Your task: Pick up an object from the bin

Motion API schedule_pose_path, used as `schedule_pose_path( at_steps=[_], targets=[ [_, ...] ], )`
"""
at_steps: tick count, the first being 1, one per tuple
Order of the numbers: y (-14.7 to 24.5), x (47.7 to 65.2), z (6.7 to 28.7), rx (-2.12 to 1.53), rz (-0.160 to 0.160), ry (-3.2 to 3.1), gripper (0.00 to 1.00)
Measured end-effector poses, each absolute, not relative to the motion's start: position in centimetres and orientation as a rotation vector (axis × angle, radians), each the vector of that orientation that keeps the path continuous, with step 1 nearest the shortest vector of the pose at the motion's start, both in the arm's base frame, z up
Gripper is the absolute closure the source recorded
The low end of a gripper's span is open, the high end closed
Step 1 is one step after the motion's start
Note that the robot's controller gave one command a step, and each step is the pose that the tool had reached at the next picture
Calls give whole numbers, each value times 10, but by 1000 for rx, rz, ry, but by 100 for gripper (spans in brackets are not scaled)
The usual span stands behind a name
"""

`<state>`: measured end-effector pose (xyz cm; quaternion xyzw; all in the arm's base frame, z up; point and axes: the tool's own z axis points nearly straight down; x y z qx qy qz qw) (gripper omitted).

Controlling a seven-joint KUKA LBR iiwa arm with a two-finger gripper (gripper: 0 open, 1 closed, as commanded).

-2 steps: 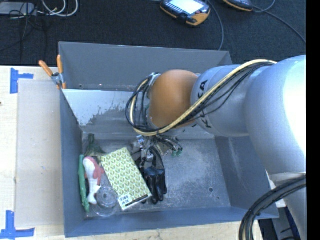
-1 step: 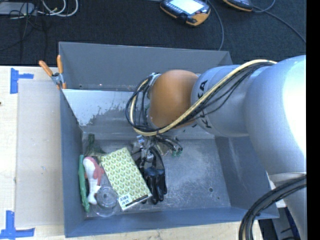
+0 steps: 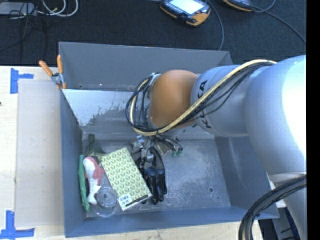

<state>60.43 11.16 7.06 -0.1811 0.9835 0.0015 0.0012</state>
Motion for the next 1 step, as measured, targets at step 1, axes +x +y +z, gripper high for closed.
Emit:
schedule_pose_path(
  at_steps=[1],
  targets=[
    [112, 604, 71, -567, 5, 3088, 100]
  ],
)
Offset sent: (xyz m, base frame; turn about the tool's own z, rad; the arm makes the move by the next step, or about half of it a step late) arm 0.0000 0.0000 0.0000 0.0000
